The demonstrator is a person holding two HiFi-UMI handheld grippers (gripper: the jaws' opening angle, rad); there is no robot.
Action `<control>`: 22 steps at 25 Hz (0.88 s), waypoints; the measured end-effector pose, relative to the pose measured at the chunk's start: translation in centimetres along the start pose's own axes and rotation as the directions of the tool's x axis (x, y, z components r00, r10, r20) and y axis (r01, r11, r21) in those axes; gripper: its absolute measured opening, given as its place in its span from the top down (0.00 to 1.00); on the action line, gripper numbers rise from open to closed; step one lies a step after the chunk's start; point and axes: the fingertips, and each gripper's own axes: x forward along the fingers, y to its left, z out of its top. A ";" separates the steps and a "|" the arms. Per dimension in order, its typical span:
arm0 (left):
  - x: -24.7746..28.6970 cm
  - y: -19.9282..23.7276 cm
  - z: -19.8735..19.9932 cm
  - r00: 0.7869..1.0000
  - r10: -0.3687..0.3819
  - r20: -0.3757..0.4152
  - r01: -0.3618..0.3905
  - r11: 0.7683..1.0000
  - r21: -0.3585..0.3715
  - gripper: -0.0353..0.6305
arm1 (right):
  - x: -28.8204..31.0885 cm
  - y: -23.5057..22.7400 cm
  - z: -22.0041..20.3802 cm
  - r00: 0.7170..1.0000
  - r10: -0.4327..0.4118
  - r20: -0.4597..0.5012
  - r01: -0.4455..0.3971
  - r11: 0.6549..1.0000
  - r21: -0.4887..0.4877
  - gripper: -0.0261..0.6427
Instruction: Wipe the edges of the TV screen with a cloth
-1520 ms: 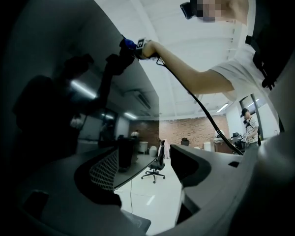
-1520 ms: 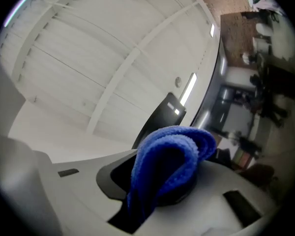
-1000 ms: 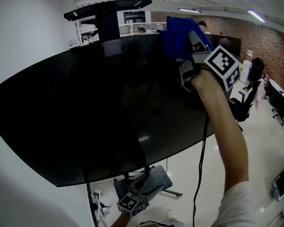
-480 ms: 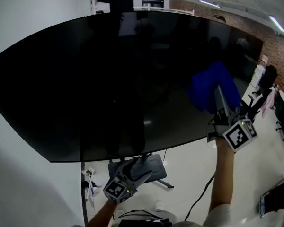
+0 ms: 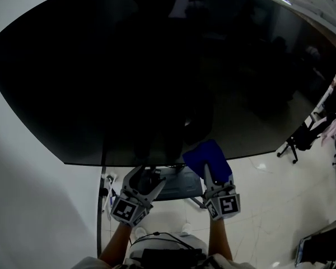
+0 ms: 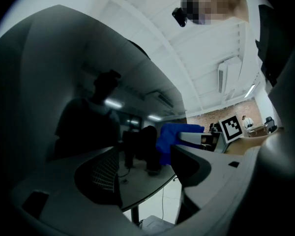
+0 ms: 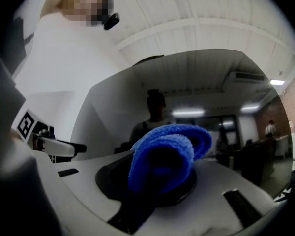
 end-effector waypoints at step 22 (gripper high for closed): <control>-0.8 4.1 0.6 0.968 0.248 -0.032 -0.249 0.968 -0.030 0.50 | 3.5 6.4 -3.8 0.992 0.069 -0.109 -0.069 0.998 0.005 0.84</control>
